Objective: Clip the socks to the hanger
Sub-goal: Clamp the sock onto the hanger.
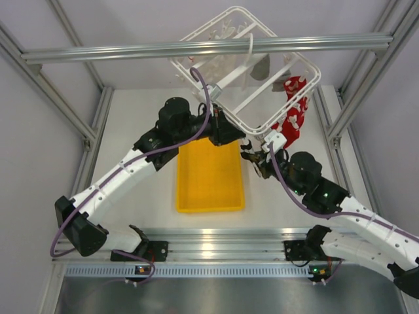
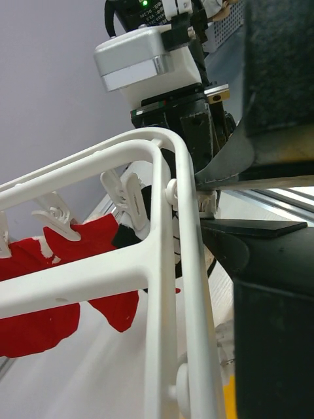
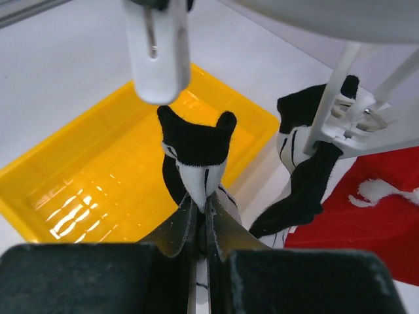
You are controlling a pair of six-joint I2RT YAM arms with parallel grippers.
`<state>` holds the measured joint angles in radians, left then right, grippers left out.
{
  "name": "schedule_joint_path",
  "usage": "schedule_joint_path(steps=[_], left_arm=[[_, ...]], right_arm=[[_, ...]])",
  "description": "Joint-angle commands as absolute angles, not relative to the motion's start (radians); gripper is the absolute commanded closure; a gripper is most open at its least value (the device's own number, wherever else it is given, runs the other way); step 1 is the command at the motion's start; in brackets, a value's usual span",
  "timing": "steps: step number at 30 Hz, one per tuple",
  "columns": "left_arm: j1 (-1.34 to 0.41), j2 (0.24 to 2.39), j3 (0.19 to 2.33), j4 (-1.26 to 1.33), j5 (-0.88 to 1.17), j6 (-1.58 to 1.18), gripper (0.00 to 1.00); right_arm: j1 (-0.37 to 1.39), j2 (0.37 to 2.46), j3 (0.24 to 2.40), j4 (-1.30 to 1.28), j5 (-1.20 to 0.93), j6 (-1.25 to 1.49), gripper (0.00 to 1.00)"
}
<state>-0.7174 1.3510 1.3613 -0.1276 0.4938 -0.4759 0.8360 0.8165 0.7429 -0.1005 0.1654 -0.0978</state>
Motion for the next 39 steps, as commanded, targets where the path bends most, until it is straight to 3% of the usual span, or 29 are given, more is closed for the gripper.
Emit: schedule_joint_path(steps=[1,6,39], left_arm=[[-0.701,1.342,1.348,-0.041,0.563,-0.497,1.0],[-0.687,1.338,1.332,-0.014,0.591,-0.494,1.0],[-0.669,1.353,1.338,-0.106,0.722,-0.407,1.0]], right_arm=[[0.831,0.773,0.732,-0.044,0.031,-0.107,1.0],[0.83,0.769,0.735,-0.061,-0.061,-0.091,1.0],[0.735,0.814,0.804,-0.06,-0.133,-0.02,1.0]])
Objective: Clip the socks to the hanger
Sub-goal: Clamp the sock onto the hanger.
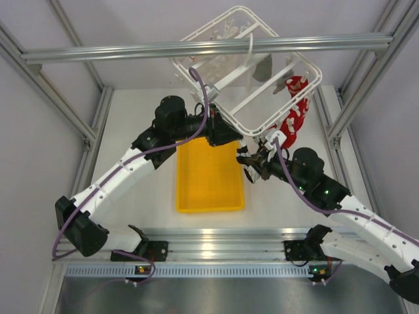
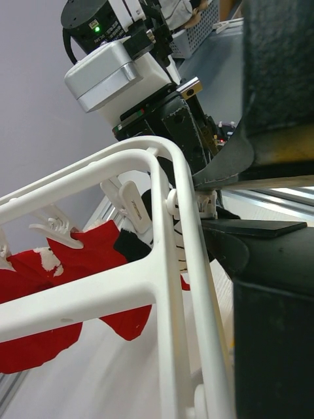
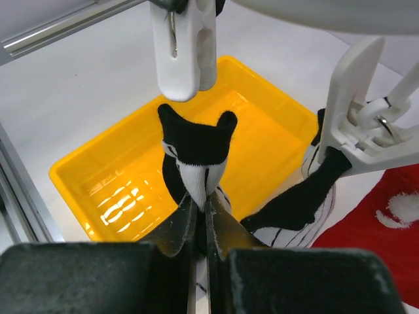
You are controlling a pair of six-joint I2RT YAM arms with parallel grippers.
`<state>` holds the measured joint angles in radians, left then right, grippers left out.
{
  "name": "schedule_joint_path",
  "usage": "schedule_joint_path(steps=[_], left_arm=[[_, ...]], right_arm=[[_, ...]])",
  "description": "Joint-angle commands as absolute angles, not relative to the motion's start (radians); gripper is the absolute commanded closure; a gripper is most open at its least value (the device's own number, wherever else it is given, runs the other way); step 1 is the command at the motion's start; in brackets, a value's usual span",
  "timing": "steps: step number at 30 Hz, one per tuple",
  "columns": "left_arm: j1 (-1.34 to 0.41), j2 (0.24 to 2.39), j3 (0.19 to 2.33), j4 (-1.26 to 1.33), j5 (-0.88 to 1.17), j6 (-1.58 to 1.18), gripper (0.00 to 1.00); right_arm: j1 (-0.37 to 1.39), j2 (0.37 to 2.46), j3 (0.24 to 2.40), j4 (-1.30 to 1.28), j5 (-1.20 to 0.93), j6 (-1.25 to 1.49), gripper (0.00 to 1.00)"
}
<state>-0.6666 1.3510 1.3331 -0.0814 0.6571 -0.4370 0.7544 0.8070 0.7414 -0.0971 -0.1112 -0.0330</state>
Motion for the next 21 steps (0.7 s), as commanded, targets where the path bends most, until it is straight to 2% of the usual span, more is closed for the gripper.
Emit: schedule_joint_path(steps=[1,21], left_arm=[[-0.669,1.356,1.338,-0.11,0.724,-0.403,1.0],[-0.67,1.358,1.335,-0.141,0.718,-0.353,1.0]], right_arm=[[0.729,0.818,0.805,-0.061,-0.135,-0.017,1.0],[0.719,0.833,0.864,-0.058,-0.183,-0.041,1.0]])
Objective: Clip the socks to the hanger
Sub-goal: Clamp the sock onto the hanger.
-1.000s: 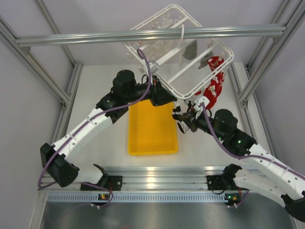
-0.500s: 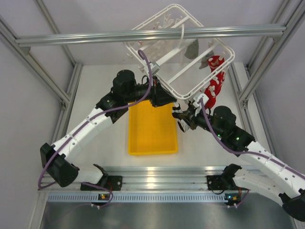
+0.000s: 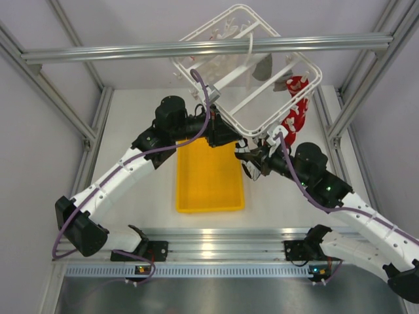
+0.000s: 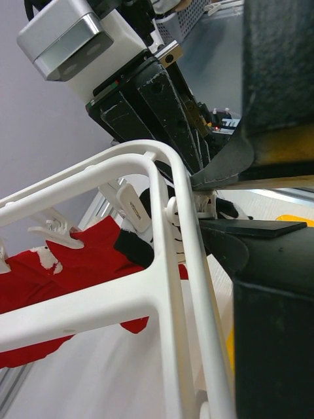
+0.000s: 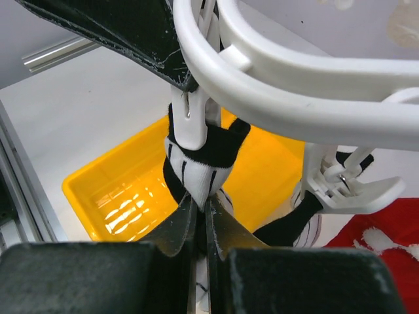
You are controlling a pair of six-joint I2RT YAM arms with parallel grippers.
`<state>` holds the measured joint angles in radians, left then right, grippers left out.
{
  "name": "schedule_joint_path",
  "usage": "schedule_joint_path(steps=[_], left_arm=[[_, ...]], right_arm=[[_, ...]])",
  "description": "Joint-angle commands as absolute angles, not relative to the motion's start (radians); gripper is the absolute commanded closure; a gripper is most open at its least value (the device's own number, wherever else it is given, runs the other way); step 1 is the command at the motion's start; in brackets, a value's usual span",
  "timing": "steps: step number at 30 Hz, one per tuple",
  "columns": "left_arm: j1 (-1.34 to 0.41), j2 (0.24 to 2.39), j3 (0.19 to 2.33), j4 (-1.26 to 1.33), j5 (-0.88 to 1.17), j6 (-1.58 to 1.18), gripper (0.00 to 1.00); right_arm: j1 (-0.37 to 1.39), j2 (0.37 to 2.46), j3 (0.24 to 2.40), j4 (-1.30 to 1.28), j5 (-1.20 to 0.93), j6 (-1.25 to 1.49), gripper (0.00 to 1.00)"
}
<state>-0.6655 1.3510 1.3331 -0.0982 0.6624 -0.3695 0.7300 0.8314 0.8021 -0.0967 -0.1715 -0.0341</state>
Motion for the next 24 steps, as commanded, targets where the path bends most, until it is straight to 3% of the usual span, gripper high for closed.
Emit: schedule_joint_path(steps=[1,9,13,17,24], left_arm=[[-0.669,1.358,1.335,-0.141,0.721,-0.353,1.0],[-0.669,1.362,1.336,-0.144,0.739,-0.364,0.98],[-0.67,1.361,1.342,-0.147,0.723,-0.368,0.85],[-0.667,1.348,1.353,-0.147,0.664,-0.376,0.59],[-0.608,1.27,1.315,-0.028,0.611,-0.489,0.36]], right_arm=[[0.718,0.836,0.867,-0.06,-0.18,-0.044,1.0],[0.715,0.856,0.899,-0.055,-0.173,-0.051,1.0],[0.713,0.853,0.902,-0.06,-0.173,-0.051,1.0],[0.715,0.847,0.897,-0.067,-0.173,-0.054,1.0],[0.709,0.836,0.861,-0.063,-0.153,-0.06,1.0]])
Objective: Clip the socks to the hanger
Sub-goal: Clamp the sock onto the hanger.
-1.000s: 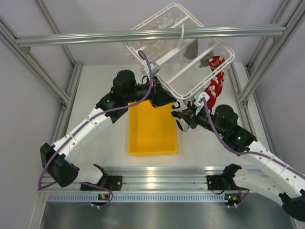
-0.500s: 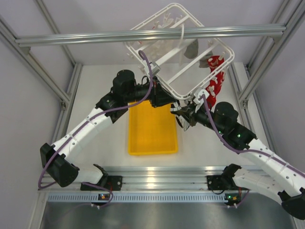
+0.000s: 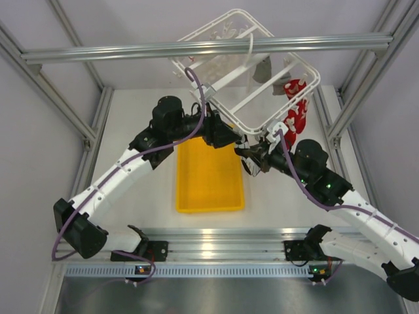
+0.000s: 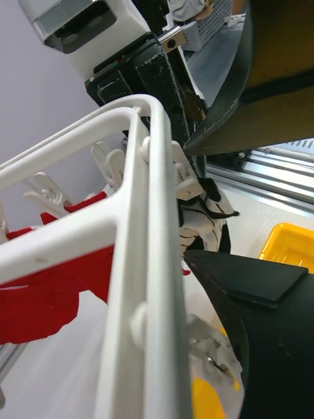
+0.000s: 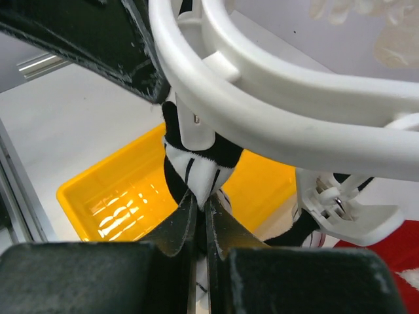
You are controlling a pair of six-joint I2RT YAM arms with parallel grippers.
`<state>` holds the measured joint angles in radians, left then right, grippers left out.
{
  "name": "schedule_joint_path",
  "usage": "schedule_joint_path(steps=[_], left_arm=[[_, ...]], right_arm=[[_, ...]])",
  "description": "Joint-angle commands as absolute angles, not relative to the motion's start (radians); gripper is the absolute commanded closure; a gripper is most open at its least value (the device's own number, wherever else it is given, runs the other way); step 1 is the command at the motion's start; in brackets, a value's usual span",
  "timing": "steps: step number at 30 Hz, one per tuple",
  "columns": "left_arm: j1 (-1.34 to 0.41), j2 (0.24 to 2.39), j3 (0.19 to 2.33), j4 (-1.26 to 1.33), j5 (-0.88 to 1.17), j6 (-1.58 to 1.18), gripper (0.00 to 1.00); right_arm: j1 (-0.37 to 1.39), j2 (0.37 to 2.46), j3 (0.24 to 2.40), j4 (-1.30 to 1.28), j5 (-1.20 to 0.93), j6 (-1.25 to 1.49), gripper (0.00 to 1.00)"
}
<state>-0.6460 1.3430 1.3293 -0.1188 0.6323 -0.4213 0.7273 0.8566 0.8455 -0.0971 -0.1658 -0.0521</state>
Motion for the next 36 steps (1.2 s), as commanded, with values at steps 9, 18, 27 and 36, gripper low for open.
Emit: schedule_joint_path(steps=[9,18,27,36], left_arm=[[-0.462,1.063,1.12,0.037,0.669,-0.586,0.19],[-0.42,0.853,1.009,-0.172,0.5,-0.558,0.02],[-0.35,1.009,1.187,-0.627,0.264,-0.431,0.02],[-0.313,1.114,1.292,-0.838,0.181,-0.215,0.02]], right_arm=[[0.669,0.827,0.844,-0.072,-0.133,-0.071,1.0],[0.58,0.735,0.842,-0.196,-0.075,-0.109,1.0],[0.427,0.672,0.871,-0.314,-0.022,-0.126,1.0],[0.256,0.623,0.896,-0.409,-0.069,-0.097,0.4]])
